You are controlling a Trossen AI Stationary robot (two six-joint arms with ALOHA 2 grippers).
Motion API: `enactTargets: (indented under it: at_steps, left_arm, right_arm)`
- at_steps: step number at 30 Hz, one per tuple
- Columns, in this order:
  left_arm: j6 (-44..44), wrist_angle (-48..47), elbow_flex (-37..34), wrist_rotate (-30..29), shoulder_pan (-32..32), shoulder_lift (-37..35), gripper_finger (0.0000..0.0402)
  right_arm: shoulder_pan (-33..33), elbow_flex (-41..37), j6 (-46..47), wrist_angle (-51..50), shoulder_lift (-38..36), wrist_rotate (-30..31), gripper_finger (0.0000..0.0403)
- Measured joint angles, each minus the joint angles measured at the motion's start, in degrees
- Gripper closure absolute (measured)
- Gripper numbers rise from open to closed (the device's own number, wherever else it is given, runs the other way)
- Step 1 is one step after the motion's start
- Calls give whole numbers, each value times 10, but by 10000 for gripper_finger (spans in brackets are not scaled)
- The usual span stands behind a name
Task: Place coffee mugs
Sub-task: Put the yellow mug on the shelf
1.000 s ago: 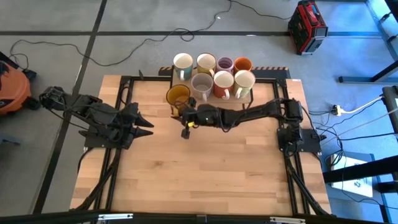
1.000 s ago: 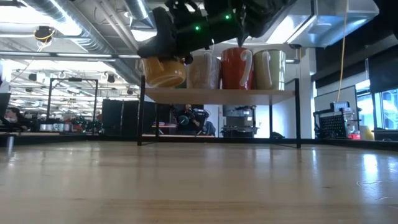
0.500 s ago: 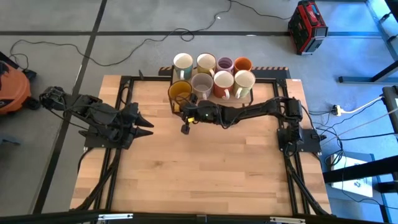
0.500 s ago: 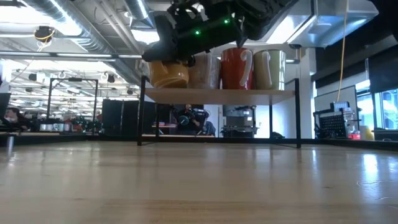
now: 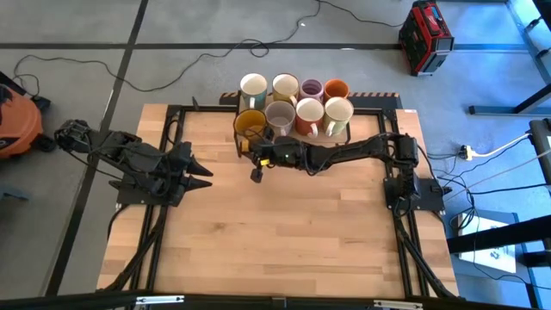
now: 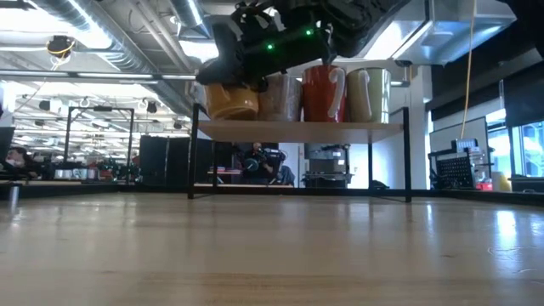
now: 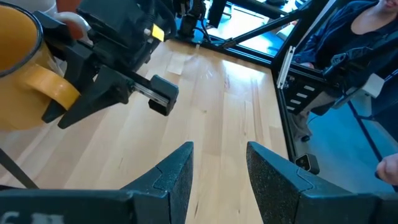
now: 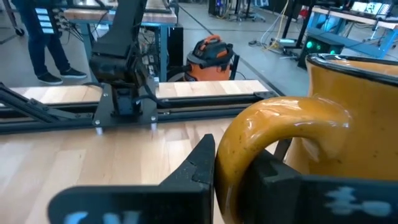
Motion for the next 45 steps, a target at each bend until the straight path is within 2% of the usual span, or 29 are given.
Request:
enactTargets:
  at_steps: [6, 21, 29, 38, 45]
  left_arm:
    - [0, 3, 0, 0, 0, 0, 257]
    - [5, 6, 0, 0, 0, 0, 257]
    - [5, 6, 0, 0, 0, 0, 257]
    - [6, 6, 0, 0, 0, 0, 257]
    - [6, 6, 0, 0, 0, 0, 257]
  right_arm:
    - [-7, 8, -3, 33, 24, -13, 378]
    - [-13, 21, 2, 27, 34, 0, 375]
    - [-13, 21, 2, 19, 34, 41, 335]
    - [-13, 21, 17, 9, 34, 37, 281]
    - [-5, 21, 13, -9, 34, 47, 261]
